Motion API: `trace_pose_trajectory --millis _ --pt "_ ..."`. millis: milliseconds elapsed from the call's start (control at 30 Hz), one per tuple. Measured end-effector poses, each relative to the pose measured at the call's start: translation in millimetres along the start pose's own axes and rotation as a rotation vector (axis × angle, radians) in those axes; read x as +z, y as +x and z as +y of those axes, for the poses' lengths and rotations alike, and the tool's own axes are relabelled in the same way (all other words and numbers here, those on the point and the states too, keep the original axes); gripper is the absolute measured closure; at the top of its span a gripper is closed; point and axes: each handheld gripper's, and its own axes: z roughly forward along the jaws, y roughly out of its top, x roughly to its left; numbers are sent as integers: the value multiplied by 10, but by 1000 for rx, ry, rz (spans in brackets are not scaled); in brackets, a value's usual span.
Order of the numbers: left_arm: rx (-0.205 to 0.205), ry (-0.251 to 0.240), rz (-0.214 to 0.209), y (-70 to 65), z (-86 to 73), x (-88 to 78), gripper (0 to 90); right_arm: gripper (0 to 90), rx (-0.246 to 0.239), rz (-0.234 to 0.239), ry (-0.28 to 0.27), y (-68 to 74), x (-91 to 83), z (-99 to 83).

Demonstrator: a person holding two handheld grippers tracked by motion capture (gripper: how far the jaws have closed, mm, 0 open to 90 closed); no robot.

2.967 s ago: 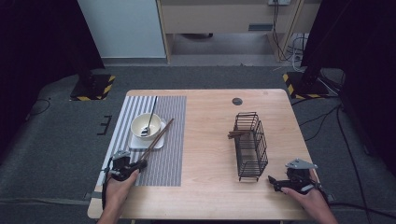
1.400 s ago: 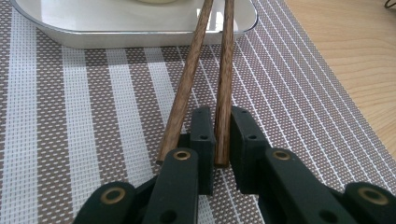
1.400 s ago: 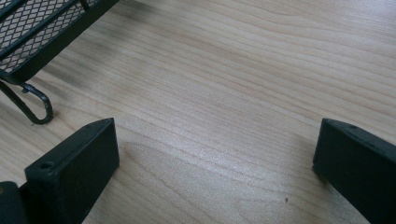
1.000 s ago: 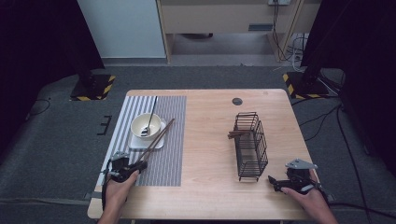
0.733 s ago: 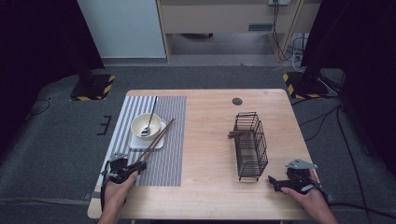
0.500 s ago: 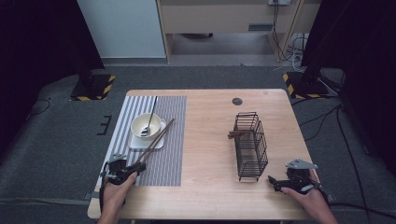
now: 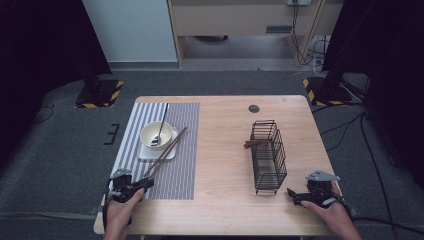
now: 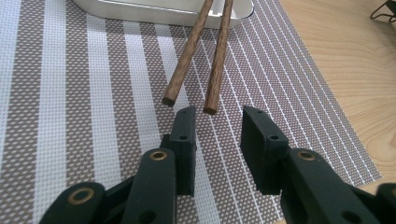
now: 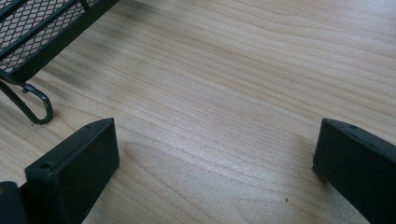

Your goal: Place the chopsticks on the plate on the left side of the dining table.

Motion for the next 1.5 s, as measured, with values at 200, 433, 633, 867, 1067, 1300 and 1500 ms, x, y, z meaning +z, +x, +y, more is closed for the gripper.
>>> trace_pose_trajectory --millis 200,433,633,867,1067,1300,1500 --pt "-2 -1 12 17 -3 -6 617 2 0 0 0 0 0 0" --pt "1 -10 33 35 5 -15 570 2 -1 0 0 0 0 0" --pt "27 -14 62 40 24 -20 503 2 -1 0 0 0 0 0" --pt "56 -24 69 37 57 -20 436 2 0 0 0 0 0 0" --pt "54 -26 69 98 124 23 404 2 -1 0 0 -1 0 0" --pt "114 -38 51 33 282 94 386 1 -2 1 0 -2 1 1" --pt "145 -34 34 -10 391 202 389 2 -2 1 0 -2 1 1"
